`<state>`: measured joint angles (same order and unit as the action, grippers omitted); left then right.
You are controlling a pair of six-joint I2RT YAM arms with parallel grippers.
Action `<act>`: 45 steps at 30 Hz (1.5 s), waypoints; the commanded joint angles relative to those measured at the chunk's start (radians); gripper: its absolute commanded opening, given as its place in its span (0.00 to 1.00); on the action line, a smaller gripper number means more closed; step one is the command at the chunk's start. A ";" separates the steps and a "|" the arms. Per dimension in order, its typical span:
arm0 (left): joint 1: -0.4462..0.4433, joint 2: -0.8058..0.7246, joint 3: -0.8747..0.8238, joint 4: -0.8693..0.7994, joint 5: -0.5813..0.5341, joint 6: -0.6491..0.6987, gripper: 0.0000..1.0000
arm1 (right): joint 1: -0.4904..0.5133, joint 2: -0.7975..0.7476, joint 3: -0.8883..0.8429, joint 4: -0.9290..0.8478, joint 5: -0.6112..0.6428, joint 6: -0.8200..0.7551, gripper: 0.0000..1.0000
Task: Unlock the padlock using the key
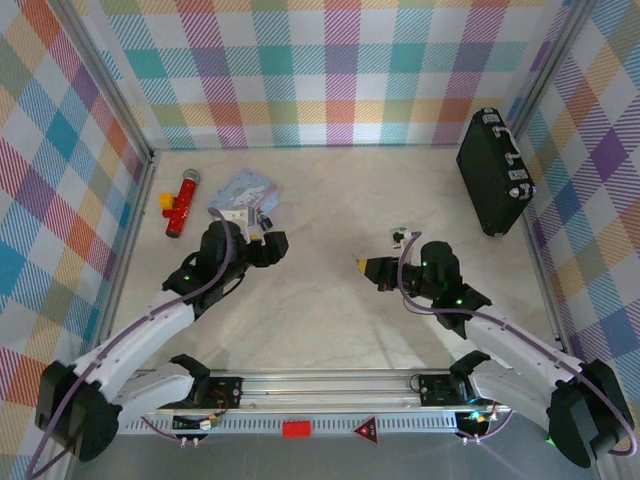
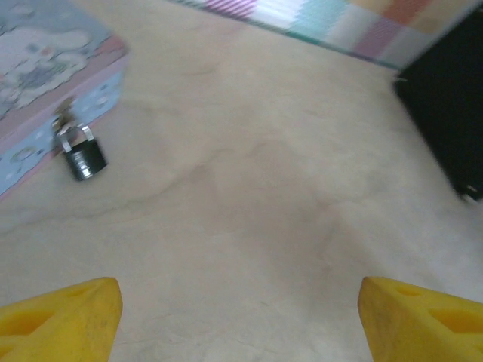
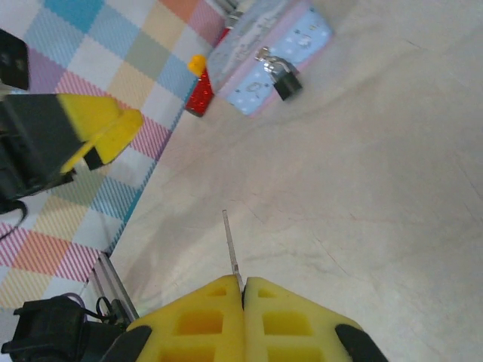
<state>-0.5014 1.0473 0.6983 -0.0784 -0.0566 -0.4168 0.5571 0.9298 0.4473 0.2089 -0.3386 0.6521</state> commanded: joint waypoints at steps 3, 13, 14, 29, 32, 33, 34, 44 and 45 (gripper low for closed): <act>0.012 0.189 0.013 0.176 -0.205 -0.124 0.82 | 0.014 -0.043 0.018 -0.080 0.039 0.066 0.00; 0.123 0.527 0.056 0.395 -0.102 -0.206 0.69 | 0.019 -0.100 -0.012 -0.085 0.035 0.072 0.00; 0.135 0.551 0.059 0.413 -0.090 -0.211 0.68 | 0.018 -0.103 -0.013 -0.088 0.035 0.072 0.00; 0.187 0.760 0.193 0.411 -0.121 -0.192 0.64 | 0.018 -0.140 -0.040 -0.086 0.020 0.067 0.00; 0.190 0.794 0.219 0.391 -0.141 -0.203 0.63 | 0.020 -0.150 -0.047 -0.086 0.021 0.069 0.00; 0.193 0.807 0.224 0.396 -0.141 -0.211 0.63 | 0.019 -0.152 -0.047 -0.085 0.021 0.068 0.00; 0.194 0.819 0.230 0.405 -0.138 -0.216 0.62 | 0.019 -0.154 -0.048 -0.086 0.021 0.067 0.00; 0.201 0.900 0.293 0.401 -0.169 -0.226 0.46 | 0.020 -0.160 -0.048 -0.095 0.021 0.061 0.00; 0.201 0.905 0.293 0.406 -0.169 -0.226 0.45 | 0.018 -0.160 -0.047 -0.094 0.021 0.061 0.00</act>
<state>-0.3168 1.9224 0.9684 0.3141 -0.2054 -0.6395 0.5709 0.7879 0.4057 0.1120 -0.3069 0.7185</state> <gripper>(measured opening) 0.456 0.044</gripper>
